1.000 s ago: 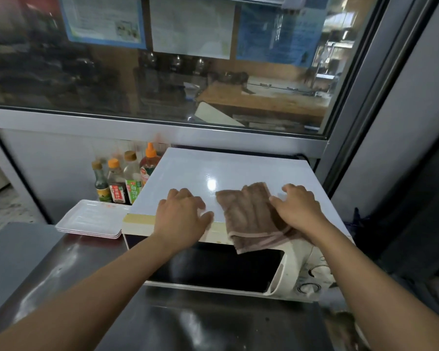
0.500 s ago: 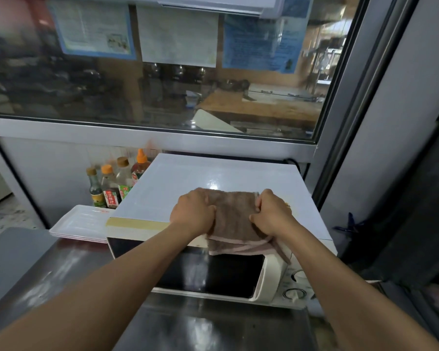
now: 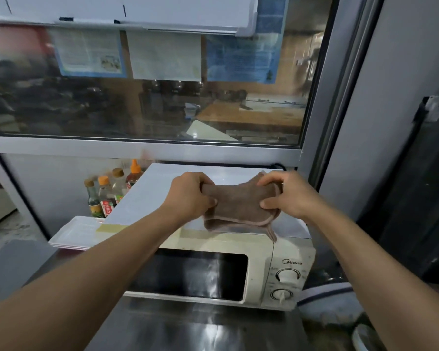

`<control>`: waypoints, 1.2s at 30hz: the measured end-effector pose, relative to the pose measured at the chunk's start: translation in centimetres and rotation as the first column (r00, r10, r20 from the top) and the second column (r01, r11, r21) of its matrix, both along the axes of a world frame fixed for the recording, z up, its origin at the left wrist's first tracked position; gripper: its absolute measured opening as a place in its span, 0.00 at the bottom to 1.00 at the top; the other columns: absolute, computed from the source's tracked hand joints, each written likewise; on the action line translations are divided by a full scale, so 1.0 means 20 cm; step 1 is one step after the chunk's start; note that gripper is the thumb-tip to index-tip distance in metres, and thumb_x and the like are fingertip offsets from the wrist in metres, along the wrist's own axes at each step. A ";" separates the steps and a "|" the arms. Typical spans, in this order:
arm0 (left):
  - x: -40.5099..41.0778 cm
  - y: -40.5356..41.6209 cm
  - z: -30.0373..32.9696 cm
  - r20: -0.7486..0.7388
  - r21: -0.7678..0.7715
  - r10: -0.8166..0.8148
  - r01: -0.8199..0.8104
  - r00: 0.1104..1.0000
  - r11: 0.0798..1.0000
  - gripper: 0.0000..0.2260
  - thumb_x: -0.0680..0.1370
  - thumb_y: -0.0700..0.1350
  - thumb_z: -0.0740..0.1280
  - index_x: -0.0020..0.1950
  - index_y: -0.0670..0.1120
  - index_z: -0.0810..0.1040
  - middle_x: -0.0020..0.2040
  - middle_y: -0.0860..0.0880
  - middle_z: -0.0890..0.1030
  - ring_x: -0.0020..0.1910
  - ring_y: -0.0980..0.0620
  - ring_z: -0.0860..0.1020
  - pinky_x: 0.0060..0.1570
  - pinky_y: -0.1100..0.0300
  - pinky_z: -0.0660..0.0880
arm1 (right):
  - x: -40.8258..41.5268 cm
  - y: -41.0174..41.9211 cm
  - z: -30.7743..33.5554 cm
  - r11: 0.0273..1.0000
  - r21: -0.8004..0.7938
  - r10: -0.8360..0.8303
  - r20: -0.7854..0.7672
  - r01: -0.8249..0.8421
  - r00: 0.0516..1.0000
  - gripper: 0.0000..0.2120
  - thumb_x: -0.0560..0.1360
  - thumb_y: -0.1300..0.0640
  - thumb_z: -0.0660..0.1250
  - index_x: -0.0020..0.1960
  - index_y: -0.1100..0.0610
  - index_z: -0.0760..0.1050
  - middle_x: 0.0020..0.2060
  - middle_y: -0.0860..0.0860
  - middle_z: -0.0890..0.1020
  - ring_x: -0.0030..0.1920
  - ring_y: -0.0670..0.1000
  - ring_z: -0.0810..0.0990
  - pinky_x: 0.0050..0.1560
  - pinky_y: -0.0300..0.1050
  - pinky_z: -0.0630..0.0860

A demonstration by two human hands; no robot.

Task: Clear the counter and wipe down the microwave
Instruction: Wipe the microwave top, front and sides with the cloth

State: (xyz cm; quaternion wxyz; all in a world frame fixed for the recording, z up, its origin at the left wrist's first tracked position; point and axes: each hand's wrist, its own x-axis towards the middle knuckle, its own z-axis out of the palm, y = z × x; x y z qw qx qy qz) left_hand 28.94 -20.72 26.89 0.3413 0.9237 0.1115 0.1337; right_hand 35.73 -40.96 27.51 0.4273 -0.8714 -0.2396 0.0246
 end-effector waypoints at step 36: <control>0.99 0.21 -0.30 -0.277 0.505 -0.149 0.276 0.949 0.818 0.17 0.79 0.52 0.57 0.67 0.54 0.67 0.69 0.51 0.67 0.69 0.46 0.64 0.63 0.46 0.64 | 0.76 0.16 -0.51 0.749 -0.544 -0.287 0.249 0.379 0.925 0.31 0.76 0.47 0.54 0.76 0.53 0.49 0.77 0.51 0.47 0.76 0.55 0.43 0.74 0.58 0.43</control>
